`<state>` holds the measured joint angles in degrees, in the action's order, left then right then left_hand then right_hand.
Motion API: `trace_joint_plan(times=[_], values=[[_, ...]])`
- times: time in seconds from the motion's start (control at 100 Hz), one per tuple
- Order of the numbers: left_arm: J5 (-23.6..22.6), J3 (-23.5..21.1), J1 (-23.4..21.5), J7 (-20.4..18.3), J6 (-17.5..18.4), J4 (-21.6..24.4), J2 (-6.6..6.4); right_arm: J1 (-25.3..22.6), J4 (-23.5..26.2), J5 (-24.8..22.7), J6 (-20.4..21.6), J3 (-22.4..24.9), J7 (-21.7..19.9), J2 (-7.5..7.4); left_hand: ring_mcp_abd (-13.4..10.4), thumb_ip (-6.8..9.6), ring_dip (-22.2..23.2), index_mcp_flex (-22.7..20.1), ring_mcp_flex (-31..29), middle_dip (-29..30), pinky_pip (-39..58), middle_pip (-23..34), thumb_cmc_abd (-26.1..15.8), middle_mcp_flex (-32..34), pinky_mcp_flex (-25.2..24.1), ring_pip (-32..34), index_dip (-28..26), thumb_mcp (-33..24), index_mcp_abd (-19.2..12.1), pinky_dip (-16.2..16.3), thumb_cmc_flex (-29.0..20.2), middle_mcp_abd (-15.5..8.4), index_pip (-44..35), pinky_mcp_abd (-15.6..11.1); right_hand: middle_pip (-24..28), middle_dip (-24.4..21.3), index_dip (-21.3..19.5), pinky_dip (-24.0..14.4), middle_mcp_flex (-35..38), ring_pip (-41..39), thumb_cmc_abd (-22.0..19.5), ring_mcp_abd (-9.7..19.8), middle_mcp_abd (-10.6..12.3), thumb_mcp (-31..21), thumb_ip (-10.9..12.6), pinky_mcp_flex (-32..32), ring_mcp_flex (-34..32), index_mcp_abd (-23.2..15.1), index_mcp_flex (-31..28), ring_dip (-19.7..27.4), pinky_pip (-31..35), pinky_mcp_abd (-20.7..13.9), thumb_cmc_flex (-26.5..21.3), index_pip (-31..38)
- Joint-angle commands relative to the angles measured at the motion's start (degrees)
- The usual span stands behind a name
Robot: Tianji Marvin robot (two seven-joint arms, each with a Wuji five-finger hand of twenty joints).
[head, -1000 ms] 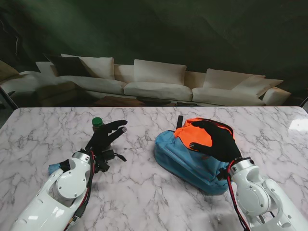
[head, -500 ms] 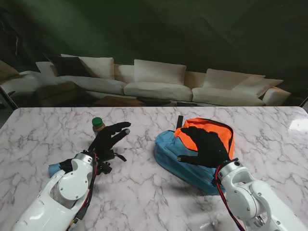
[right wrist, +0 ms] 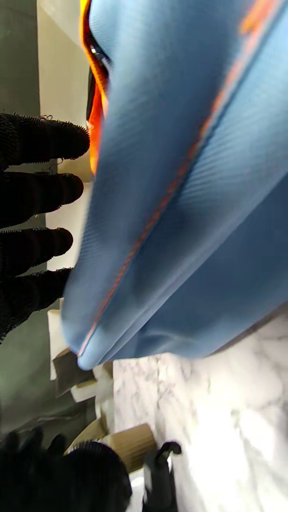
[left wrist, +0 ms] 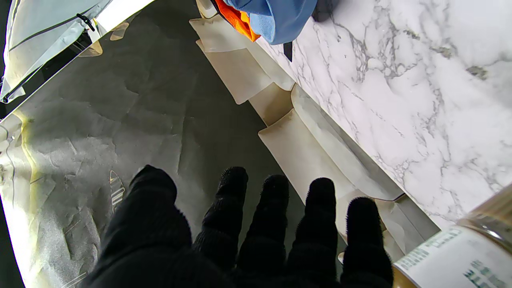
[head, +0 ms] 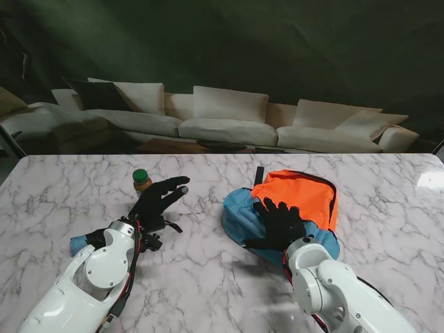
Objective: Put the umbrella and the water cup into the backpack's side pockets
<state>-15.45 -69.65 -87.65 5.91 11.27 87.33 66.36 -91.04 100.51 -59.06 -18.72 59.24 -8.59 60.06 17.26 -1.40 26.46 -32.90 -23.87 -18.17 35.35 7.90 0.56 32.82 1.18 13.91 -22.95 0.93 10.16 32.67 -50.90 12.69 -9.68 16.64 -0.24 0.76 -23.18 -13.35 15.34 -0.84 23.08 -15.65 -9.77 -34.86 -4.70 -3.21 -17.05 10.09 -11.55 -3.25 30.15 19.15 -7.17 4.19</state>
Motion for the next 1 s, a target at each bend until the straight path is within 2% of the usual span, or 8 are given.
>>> trace_joint_plan(times=[0.0,0.14,0.29,0.42,0.57,0.68,0.79,0.99], values=[[0.5,0.1,-0.1,-0.8,-0.2,0.2,0.2,0.8,-1.7,0.0,-0.7,-0.4,0.2,0.5,-0.9,0.71,0.5,1.1,-0.7,-0.4,0.2,-0.3,-2.3,0.7,-0.5,0.5,-0.3,0.8,0.0,0.9,-0.6,-0.8,0.3,0.8,-1.7,-0.8,-1.6,0.8,-0.8,1.0,2.7,-0.5,-1.4,-1.0,-1.3,0.3,1.0,2.9,1.1,0.7,0.4,-0.2,1.2,1.0],[0.4,0.2,-0.1,-0.7,-0.2,0.1,0.2,3.1,-3.8,1.5,-3.8,-2.9,-0.5,0.53,-0.9,0.71,0.5,1.1,-0.8,-0.4,0.3,-0.3,-2.3,0.7,-0.5,0.5,-0.3,0.8,0.0,0.9,-0.6,-0.8,0.3,0.7,0.9,2.1,-5.8,0.9,-0.6,-0.8,3.7,-0.3,-2.2,0.3,-0.7,-1.5,-1.1,3.8,1.0,-1.1,5.6,0.7,-4.1,3.0],[0.5,0.3,0.0,-0.9,-0.2,0.1,0.17,5.0,-5.8,5.4,-5.4,-4.8,-1.2,0.66,-0.9,0.7,0.5,1.1,-0.8,-0.4,0.3,-0.3,-2.3,0.7,-0.5,0.6,-0.3,0.9,0.0,0.9,-0.6,-0.9,0.3,0.8,19.9,11.1,-14.0,3.3,-5.5,-6.7,2.3,2.2,-0.4,7.1,2.3,-5.5,-6.9,-2.0,1.5,-6.2,18.1,4.1,-24.3,9.3],[0.7,0.4,0.0,-0.9,-0.3,0.1,0.2,6.1,-7.7,8.6,-6.4,-5.9,0.1,1.1,-0.8,0.7,0.5,1.1,-0.7,-0.4,0.3,-0.3,-2.3,0.7,-0.5,0.5,-0.3,0.9,0.1,0.9,-0.5,-0.8,0.2,0.7,30.3,15.0,-15.5,1.5,-1.0,-11.9,4.9,4.8,6.0,-15.8,1.4,-12.4,-12.4,-16.1,-1.8,-9.2,24.4,6.1,-29.9,18.0],[1.0,0.4,-0.1,-1.0,-0.5,0.2,0.22,6.6,-10.9,10.9,-5.8,-6.4,5.8,2.24,-0.9,0.71,0.5,1.1,-0.8,-0.4,0.3,-0.3,-2.3,0.7,-0.5,0.6,-0.3,0.8,0.0,0.9,-0.6,-0.9,0.2,0.8,34.7,17.6,-11.9,-0.5,13.0,-20.5,2.4,9.8,12.3,-27.0,0.2,-30.0,-26.4,-26.3,-8.6,-12.4,33.1,3.7,-38.1,31.3],[1.0,0.4,-0.1,-1.0,-0.5,0.2,0.23,6.6,-13.0,15.9,-4.5,-6.1,10.8,3.78,-0.9,0.71,0.5,1.0,-0.8,-0.4,0.3,-0.3,-2.2,0.8,-0.5,0.6,-0.3,0.8,0.1,0.9,-0.6,-0.8,0.2,0.8,37.1,19.0,-8.1,2.9,24.9,-24.9,0.8,9.7,12.3,-31.7,-0.7,-40.5,-37.9,-28.5,-16.7,-14.7,37.9,2.3,-43.9,38.5],[1.0,0.4,-0.1,-0.9,-0.6,0.2,0.26,5.9,-14.0,16.2,-0.9,-5.2,15.2,4.5,-0.8,0.7,0.5,0.9,-0.8,-0.4,0.3,-0.2,-2.2,0.8,-0.5,0.5,-0.3,0.9,0.1,0.9,-0.6,-0.8,0.2,0.8,38.0,19.1,-7.9,3.9,33.1,-26.6,2.3,10.6,12.1,-32.8,-4.9,-44.0,-42.9,-28.1,-25.5,-16.8,40.8,-1.7,-46.2,42.9],[1.1,0.3,-0.1,-0.7,-0.8,0.3,0.31,4.6,-14.9,15.0,14.0,-1.5,21.2,4.62,-0.9,0.71,0.5,1.0,-0.8,-0.4,0.3,-0.2,-2.3,0.7,-0.5,0.5,-0.3,0.8,0.0,0.9,-0.6,-0.8,0.2,0.8,40.4,20.4,-9.5,3.2,41.5,-27.9,3.5,12.4,13.7,-35.8,-6.0,-46.8,-47.7,-27.3,-37.4,-19.2,42.6,-7.2,-46.1,47.7]])
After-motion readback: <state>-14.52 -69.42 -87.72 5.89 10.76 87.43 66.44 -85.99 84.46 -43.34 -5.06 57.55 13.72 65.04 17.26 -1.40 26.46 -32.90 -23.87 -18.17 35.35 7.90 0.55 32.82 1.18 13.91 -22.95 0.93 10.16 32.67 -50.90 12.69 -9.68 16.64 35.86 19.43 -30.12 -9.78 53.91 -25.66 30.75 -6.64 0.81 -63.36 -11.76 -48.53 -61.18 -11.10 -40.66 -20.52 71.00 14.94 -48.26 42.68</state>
